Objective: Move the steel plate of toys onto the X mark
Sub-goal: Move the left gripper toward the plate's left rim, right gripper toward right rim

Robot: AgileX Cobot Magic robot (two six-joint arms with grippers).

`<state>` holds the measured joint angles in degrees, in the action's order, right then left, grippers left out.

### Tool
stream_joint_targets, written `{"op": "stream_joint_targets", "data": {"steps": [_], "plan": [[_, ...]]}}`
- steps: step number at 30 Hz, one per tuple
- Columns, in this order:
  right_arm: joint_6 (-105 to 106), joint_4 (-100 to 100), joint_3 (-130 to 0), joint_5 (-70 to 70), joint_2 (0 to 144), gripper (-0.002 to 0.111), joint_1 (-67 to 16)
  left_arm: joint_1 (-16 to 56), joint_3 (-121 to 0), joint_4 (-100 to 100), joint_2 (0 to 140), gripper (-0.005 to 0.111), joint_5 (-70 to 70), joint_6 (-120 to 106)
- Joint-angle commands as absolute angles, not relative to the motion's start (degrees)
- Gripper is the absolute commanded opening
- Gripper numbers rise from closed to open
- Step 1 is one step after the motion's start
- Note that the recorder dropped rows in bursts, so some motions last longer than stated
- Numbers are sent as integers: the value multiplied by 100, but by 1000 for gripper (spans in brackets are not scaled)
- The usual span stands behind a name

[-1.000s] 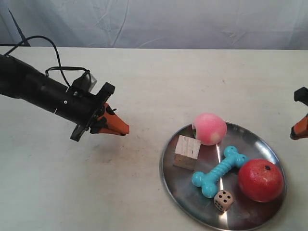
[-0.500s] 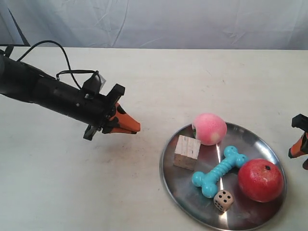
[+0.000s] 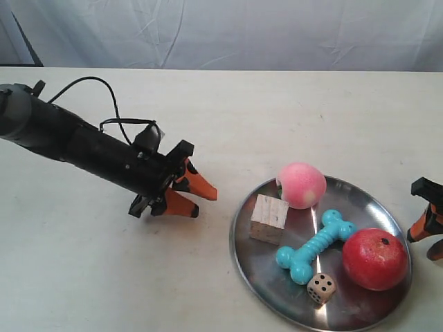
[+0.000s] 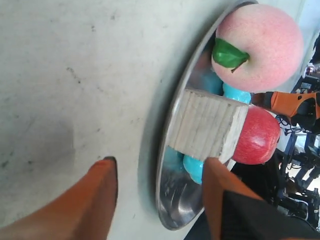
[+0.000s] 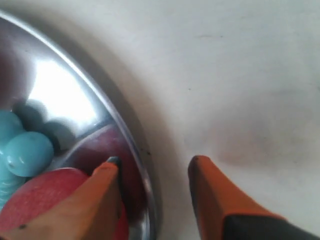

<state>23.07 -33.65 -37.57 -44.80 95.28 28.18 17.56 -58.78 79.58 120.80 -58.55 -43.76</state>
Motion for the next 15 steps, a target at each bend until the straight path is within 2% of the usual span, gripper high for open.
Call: {"op": "stream_joint_targets", "data": {"steps": [1, 8, 15], "plan": [[2391, -3460, -3748, -4485, 9551, 43, 2857, 2073, -5885, 8152, 12217, 50, -5947, -4353], [2389, -3460, -3748, -4464, 9551, 43, 2857, 2584, -5896, 8388, 12485, 50, -5884, -4437], [2389, -3435, -3731, -4450, 9606, 43, 2857, 2595, -5896, 8295, 12485, 50, -5628, -4366]]}}
